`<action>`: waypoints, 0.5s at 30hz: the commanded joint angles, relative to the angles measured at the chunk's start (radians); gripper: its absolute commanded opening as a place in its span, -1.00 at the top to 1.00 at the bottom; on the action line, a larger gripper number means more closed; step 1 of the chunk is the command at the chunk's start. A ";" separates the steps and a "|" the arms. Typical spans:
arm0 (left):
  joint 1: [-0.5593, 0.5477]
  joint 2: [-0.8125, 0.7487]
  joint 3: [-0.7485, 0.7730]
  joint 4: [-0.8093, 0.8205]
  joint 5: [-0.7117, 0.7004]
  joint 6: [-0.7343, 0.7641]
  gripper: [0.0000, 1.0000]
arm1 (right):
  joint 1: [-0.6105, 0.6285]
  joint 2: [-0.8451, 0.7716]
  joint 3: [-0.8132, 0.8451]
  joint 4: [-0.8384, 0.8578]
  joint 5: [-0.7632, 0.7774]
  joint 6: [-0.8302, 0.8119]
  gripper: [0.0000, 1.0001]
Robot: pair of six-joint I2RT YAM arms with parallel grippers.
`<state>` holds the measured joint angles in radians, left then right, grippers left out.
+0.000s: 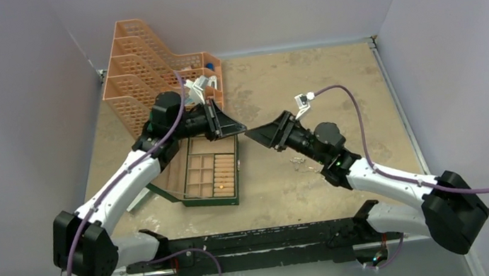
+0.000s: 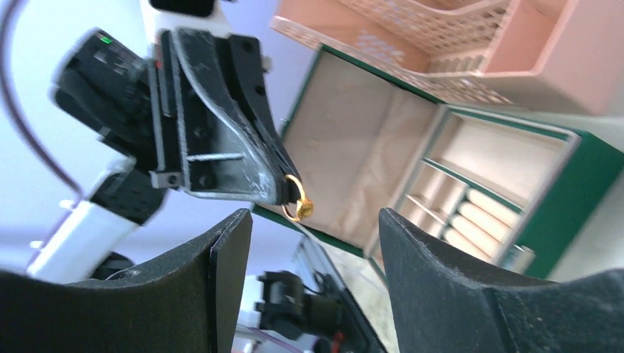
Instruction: Organize the mixed jewelry
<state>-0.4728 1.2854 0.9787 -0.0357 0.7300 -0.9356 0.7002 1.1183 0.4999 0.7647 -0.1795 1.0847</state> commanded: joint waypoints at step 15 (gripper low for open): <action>-0.001 -0.256 -0.087 0.337 -0.011 -0.227 1.00 | 0.007 0.022 0.058 0.526 -0.072 0.229 -0.16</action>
<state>-0.4728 1.0489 0.9096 0.1902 0.7284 -1.1431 0.7010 1.1336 0.5465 1.1454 -0.2062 1.2701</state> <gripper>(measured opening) 0.010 0.579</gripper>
